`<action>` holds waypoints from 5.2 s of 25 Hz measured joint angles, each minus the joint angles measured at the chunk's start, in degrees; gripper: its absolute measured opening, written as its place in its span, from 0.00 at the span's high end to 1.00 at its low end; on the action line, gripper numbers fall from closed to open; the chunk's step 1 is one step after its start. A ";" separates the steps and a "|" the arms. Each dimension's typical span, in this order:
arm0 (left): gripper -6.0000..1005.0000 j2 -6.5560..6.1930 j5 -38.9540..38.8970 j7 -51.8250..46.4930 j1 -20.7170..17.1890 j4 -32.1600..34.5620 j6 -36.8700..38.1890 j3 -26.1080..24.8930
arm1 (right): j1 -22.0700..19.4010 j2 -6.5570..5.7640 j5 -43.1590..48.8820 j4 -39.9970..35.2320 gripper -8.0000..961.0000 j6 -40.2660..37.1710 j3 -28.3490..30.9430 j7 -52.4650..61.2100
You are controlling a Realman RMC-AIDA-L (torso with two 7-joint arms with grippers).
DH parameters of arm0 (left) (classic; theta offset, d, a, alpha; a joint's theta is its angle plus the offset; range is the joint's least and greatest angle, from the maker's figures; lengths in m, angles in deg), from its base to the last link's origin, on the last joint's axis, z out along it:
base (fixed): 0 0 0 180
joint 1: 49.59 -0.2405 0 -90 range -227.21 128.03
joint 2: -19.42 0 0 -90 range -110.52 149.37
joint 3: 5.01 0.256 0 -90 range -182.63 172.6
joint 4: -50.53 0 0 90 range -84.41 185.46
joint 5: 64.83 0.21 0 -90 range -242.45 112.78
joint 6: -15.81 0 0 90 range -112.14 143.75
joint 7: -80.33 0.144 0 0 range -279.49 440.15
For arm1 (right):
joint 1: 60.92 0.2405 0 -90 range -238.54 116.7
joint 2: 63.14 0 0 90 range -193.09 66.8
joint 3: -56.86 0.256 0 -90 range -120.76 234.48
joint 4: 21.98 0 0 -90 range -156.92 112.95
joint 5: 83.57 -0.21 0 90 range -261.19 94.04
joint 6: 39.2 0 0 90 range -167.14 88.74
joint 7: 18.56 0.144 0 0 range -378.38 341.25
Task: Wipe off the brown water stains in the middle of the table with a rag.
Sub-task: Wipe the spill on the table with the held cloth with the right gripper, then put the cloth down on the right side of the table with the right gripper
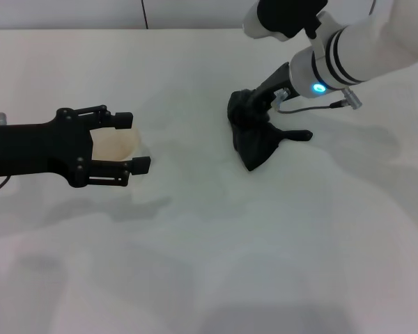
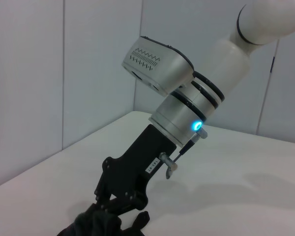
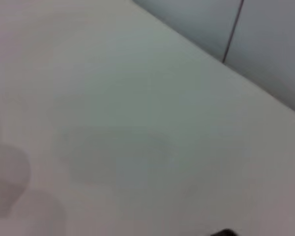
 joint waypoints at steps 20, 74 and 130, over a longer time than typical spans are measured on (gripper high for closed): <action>0.12 -0.10 0.00 0.26 -0.08 0.84 -1.15 0.00 | -5.40 0.06 -0.01 -13.70 0.96 -18.67 -0.28 -1.00; 0.12 -0.35 -0.18 -0.70 -0.01 0.24 -1.58 0.00 | -26.31 -0.83 11.63 -33.12 0.96 -28.20 20.59 0.45; 0.12 -0.10 -0.08 -1.38 0.32 0.53 -1.39 0.00 | -34.59 -1.26 10.19 -39.93 0.53 -40.22 39.90 -6.04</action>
